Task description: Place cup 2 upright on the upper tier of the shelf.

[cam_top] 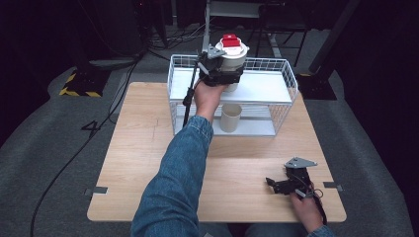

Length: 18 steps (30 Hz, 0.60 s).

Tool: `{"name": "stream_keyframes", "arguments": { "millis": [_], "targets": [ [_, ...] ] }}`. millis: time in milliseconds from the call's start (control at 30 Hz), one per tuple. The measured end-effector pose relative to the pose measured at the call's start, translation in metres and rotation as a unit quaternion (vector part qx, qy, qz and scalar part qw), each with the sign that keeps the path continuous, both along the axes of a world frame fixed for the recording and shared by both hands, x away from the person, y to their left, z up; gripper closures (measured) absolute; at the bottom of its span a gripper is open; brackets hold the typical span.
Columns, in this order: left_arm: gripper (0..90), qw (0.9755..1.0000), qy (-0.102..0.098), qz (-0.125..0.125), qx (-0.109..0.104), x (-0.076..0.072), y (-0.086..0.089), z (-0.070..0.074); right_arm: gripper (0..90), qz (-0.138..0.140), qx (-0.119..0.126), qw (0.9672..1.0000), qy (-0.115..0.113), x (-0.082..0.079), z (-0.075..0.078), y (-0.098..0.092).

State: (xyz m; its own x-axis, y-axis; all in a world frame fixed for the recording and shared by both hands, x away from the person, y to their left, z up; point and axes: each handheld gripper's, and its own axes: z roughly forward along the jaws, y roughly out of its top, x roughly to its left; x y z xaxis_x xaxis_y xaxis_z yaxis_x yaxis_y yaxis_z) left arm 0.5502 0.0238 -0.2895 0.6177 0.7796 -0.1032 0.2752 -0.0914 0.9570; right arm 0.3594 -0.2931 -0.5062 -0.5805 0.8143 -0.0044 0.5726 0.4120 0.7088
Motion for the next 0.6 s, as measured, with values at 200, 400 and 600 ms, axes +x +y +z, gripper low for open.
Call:
{"name": "stream_keyframes", "arguments": {
  "millis": [200, 400, 600],
  "targets": [
    [9.1, 1.0, -0.007, 0.003, 0.004, -0.0014, -0.0018, -0.0012, 0.0, 0.0, 0.0, 1.0, 0.0, 0.0, 0.0, 0.0],
    [8.8, 0.9998, -0.004, 0.013, 0.012, -0.0004, -0.0068, -0.0012, 0.0, 0.0, 0.0, 1.0, 0.001, 0.0, 0.0001, 0.0],
    [3.0, 0.9998, 0.009, 0.013, 0.013, 0.0014, -0.0069, -0.0017, 0.0, 0.0, -0.001, 1.0, 0.001, 0.0, 0.0002, -0.0001]
  ]
}}
